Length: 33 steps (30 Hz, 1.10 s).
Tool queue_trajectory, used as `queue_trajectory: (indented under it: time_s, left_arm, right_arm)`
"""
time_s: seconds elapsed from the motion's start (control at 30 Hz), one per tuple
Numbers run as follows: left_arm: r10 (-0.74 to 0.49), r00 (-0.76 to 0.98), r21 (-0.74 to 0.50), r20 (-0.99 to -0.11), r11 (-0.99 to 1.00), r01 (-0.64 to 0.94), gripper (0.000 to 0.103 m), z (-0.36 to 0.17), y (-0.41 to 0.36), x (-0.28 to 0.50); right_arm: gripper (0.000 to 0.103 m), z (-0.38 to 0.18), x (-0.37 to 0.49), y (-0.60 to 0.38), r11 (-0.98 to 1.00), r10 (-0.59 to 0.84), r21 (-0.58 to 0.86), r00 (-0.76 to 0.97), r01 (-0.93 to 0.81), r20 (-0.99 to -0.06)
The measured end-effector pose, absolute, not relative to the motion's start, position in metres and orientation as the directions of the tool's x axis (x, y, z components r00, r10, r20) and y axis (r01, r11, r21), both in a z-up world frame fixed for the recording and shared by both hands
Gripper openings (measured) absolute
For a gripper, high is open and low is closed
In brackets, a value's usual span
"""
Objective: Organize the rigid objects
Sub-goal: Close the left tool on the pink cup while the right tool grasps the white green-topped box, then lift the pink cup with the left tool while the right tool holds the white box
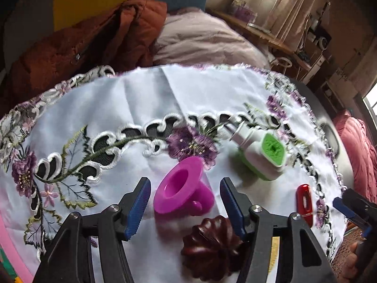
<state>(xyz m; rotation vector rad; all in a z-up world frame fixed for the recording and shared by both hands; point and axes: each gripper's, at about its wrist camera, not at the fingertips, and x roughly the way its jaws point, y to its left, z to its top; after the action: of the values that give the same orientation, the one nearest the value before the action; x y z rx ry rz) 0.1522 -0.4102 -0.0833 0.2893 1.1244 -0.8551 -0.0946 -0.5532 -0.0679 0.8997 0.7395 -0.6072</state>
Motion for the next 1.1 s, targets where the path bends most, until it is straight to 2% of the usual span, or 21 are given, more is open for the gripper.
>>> queue_trajectory:
  time_s: [0.07, 0.13, 0.2, 0.4, 0.6, 0.73, 0.83, 1.03, 1.07, 1.1]
  left_arm:
    - [-0.46, 0.145, -0.237, -0.876, 0.673, 0.701, 0.052, -0.091, -0.407, 0.158]
    - [-0.471, 0.155, -0.245, -0.868, 0.679, 0.692, 0.034, -0.09, -0.401, 0.16]
    - [-0.473, 0.164, -0.25, -0.865, 0.692, 0.677, 0.024, -0.09, -0.392, 0.163]
    - [-0.495, 0.203, -0.272, -0.845, 0.724, 0.634, 0.017, -0.083, -0.353, 0.17]
    - [-0.532, 0.204, -0.315, -0.821, 0.722, 0.617, 0.012, -0.071, -0.318, 0.156]
    - [-0.555, 0.187, -0.319, -0.81, 0.686, 0.654, 0.011, -0.063, -0.301, 0.133]
    - [-0.576, 0.165, -0.338, -0.8, 0.661, 0.67, 0.011, -0.06, -0.291, 0.115]
    - [-0.612, 0.135, -0.378, -0.779, 0.631, 0.677, 0.01, -0.052, -0.273, 0.091]
    - [-0.62, 0.131, -0.386, -0.774, 0.625, 0.679, 0.01, -0.05, -0.27, 0.087]
    - [-0.626, 0.124, -0.393, -0.77, 0.619, 0.68, 0.01, -0.048, -0.268, 0.085]
  right_arm:
    - [0.103, -0.069, -0.096, -0.555, 0.481, -0.161, 0.47, 0.601, 0.74, -0.783]
    - [0.103, -0.07, -0.098, -0.557, 0.47, -0.171, 0.468, 0.597, 0.749, -0.784]
    - [0.103, -0.069, -0.101, -0.559, 0.455, -0.188, 0.469, 0.597, 0.757, -0.78]
    - [0.102, -0.074, -0.113, -0.572, 0.375, -0.196, 0.503, 0.597, 0.779, -0.778]
    - [0.102, -0.072, -0.093, -0.557, 0.481, -0.157, 0.46, 0.589, 0.747, -0.793]
    - [0.102, -0.064, -0.057, -0.537, 0.645, -0.138, 0.356, 0.561, 0.676, -0.816]
    - [0.102, -0.055, -0.017, -0.532, 0.765, -0.175, 0.228, 0.536, 0.602, -0.826]
    - [0.099, -0.072, 0.062, -0.538, 0.87, -0.194, 0.051, 0.435, 0.491, -0.879]
    - [0.097, -0.077, 0.071, -0.537, 0.879, -0.188, 0.036, 0.416, 0.475, -0.89]
    - [0.087, -0.083, 0.08, -0.536, 0.888, -0.184, 0.017, 0.39, 0.459, -0.902]
